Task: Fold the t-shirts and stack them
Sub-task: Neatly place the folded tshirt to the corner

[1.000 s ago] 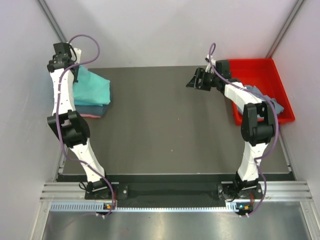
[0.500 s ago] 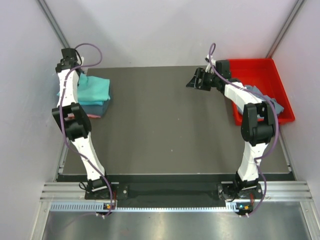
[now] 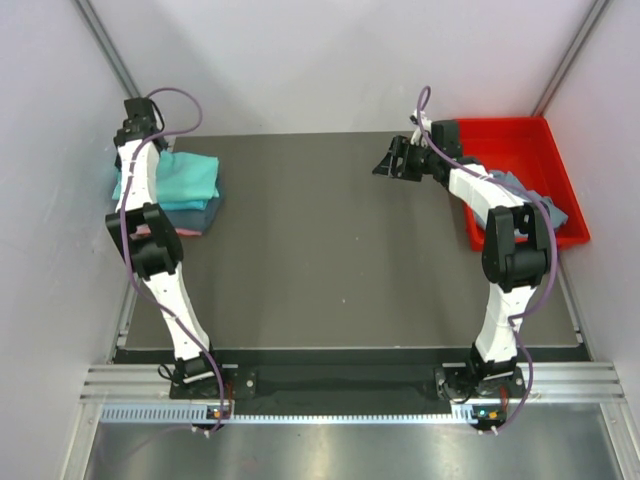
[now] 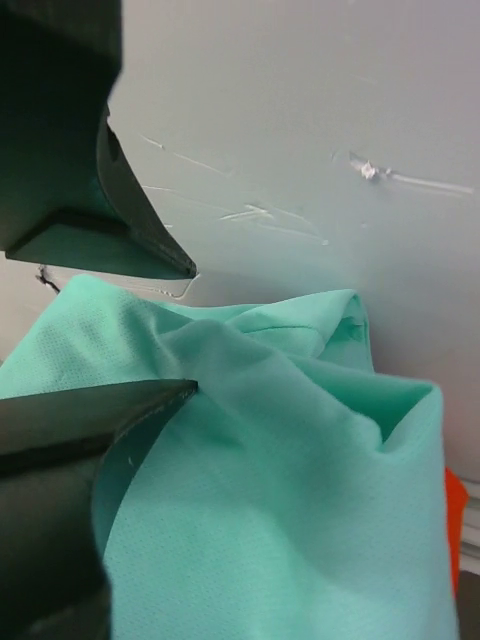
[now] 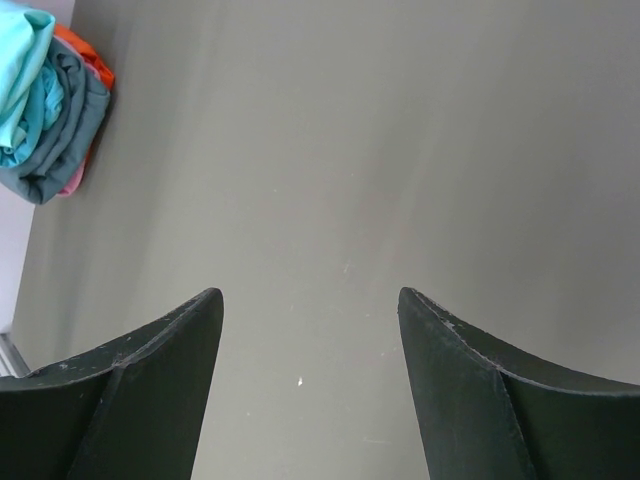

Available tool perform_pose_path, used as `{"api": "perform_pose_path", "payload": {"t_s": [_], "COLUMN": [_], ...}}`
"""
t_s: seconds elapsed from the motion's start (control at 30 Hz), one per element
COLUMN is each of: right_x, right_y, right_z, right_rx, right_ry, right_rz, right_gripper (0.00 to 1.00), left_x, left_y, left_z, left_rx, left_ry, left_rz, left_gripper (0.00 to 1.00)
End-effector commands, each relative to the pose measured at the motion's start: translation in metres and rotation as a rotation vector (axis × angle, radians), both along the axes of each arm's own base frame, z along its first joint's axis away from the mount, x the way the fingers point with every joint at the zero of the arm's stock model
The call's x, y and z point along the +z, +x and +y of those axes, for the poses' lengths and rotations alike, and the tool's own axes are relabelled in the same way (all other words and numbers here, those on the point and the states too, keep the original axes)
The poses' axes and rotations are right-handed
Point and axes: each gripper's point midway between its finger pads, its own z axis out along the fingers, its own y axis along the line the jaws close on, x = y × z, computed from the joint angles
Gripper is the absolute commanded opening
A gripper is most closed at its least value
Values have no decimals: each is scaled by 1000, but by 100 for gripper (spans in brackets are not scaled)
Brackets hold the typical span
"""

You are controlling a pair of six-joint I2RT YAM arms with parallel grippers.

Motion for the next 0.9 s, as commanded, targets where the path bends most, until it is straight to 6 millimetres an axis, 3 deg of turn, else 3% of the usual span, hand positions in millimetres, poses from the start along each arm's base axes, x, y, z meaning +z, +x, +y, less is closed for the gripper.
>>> {"api": "perform_pose_path", "payload": {"t_s": [0.0, 0.1, 0.23, 0.3, 0.33, 0.4, 0.5, 0.77, 0.8, 0.83, 0.87], "right_x": [18, 21, 35, 44, 51, 62, 67, 71, 72, 74, 76], "right_y": [5, 6, 10, 13, 16, 22, 21, 7, 6, 6, 6], "right_z": [1, -2, -7, -10, -12, -17, -22, -24, -25, -25, -27], "right_rx": [9, 2, -3, -8, -10, -31, -38, -36, -35, -35, -41], "right_ry": [-10, -21, -62, -85, -102, -123, -141, -147, -153, -159, -167], "right_rz": [-71, -91, -154, -188, -213, -247, -262, -268, -273, -280, -286], "right_gripper": [71, 72, 74, 75, 76, 76, 77, 77, 77, 77, 77], "left_x": [57, 90, 136, 150, 151, 142, 121, 56, 60, 44, 49], "left_y": [15, 29, 52, 58, 63, 67, 73, 103, 109, 116, 121], "left_z": [-6, -37, -104, -128, -151, -180, -193, -199, -188, -182, -175], "left_rx": [33, -10, -122, -166, -192, -260, -270, -273, -257, -244, -233], "left_ry": [63, 96, 133, 106, 64, -15, -25, -119, -120, -123, -122], "left_rz": [-188, -279, -400, -452, -484, -473, -435, -381, -412, -397, -422], "left_gripper": [50, 52, 61, 67, 68, 68, 69, 71, 71, 71, 71]}}
